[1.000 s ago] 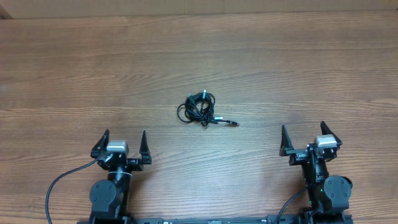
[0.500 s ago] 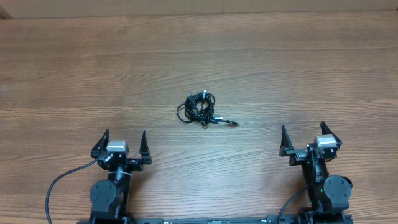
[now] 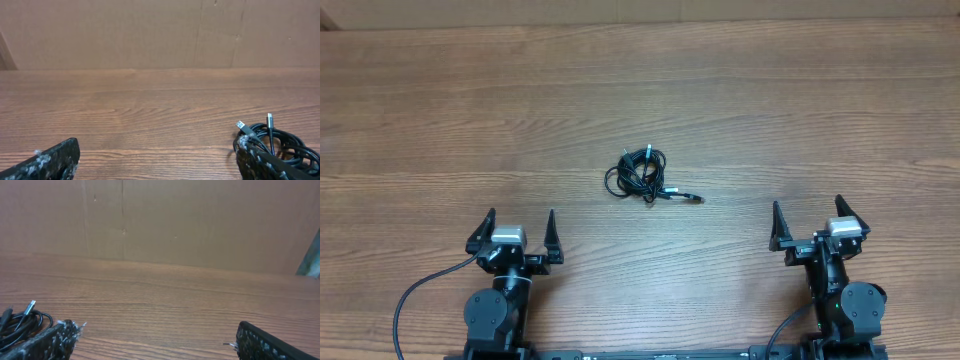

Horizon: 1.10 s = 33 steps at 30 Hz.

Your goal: Untangle cables

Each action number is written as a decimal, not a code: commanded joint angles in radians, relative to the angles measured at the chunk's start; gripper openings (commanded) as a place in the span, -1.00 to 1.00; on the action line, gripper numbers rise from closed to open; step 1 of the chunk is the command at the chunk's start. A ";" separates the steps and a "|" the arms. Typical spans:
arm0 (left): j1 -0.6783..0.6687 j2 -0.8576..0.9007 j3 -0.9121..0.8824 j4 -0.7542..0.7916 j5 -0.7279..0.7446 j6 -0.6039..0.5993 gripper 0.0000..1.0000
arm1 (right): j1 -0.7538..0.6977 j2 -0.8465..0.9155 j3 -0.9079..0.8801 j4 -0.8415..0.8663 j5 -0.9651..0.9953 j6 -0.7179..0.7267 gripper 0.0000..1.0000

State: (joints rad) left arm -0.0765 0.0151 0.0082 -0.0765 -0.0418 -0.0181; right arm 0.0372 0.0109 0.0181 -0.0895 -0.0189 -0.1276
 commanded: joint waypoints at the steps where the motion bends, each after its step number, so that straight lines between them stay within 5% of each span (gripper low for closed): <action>1: 0.004 -0.011 -0.003 0.002 -0.013 0.023 0.99 | -0.006 -0.008 -0.010 0.006 0.002 0.000 1.00; 33: 0.004 -0.010 0.085 -0.079 0.074 0.068 1.00 | -0.006 -0.008 -0.010 0.006 0.002 0.000 1.00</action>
State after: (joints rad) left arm -0.0765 0.0151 0.0292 -0.1211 -0.0071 0.0097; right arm 0.0372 0.0109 0.0181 -0.0891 -0.0185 -0.1280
